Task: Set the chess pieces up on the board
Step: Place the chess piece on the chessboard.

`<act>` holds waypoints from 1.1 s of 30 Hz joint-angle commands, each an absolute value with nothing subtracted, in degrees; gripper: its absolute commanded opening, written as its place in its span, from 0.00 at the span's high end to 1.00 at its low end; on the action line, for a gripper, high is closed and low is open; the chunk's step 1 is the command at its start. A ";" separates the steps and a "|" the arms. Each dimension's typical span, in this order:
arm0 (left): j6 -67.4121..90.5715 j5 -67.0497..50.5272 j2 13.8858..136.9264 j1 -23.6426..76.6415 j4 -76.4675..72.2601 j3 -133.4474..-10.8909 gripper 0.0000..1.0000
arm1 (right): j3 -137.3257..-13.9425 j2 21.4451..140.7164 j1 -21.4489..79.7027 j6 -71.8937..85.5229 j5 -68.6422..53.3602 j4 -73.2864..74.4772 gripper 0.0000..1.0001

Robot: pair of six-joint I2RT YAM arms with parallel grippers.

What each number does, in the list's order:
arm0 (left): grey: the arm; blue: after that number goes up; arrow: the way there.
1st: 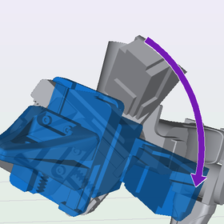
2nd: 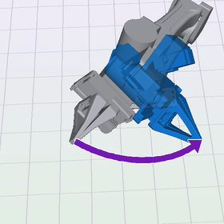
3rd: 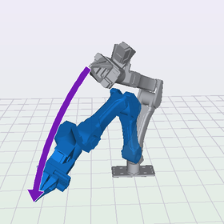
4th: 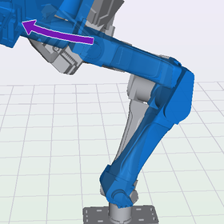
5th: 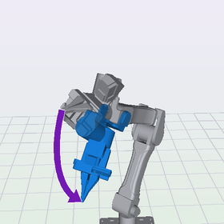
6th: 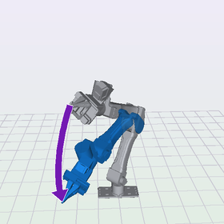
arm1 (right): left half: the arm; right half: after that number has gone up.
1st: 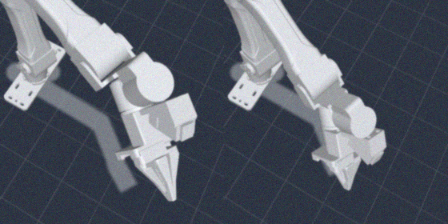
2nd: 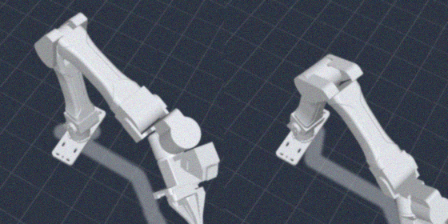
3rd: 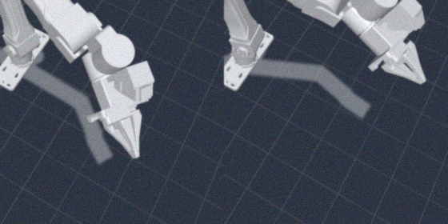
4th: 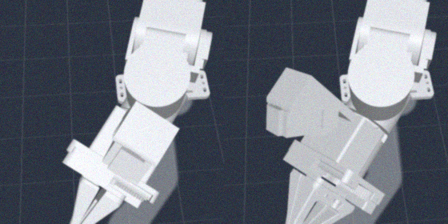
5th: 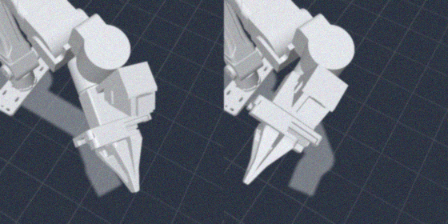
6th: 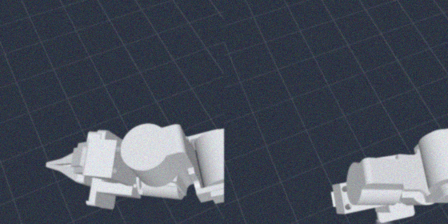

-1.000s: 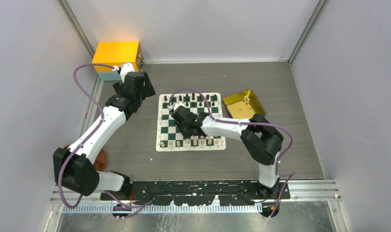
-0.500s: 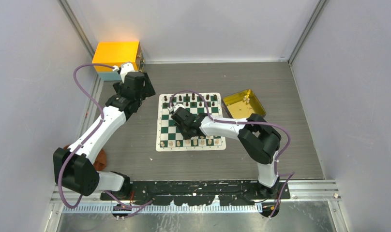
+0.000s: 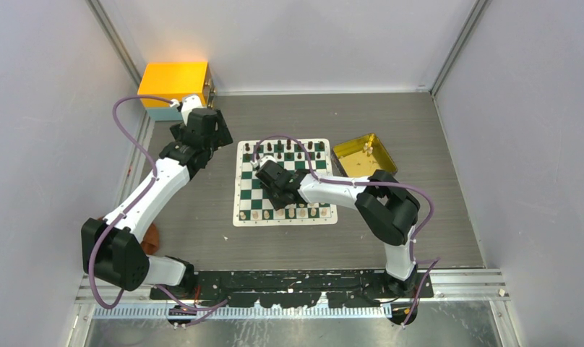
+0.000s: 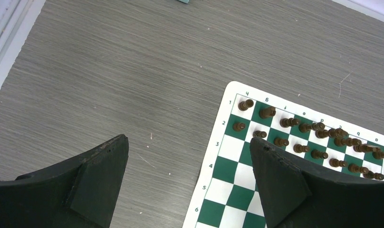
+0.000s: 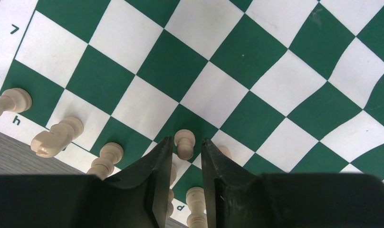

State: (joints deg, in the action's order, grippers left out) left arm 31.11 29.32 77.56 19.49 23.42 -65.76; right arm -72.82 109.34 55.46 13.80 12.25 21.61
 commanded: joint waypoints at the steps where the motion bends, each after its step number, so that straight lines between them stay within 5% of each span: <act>1: 31.28 29.62 77.48 19.16 21.02 -66.14 0.01 | -75.41 108.15 55.89 13.66 12.57 21.11 0.65; 21: 31.20 29.69 77.70 19.16 21.32 -67.00 0.01 | -77.91 105.98 55.89 12.81 13.52 22.24 0.64; 33: 31.43 29.32 77.96 19.16 21.30 -67.41 0.02 | -82.25 100.92 49.73 17.06 28.74 27.68 0.65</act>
State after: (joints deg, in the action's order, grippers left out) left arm 31.11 29.30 77.93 19.49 23.42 -65.76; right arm -77.71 106.50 53.36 14.48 18.81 25.87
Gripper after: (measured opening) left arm 0.986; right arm 0.349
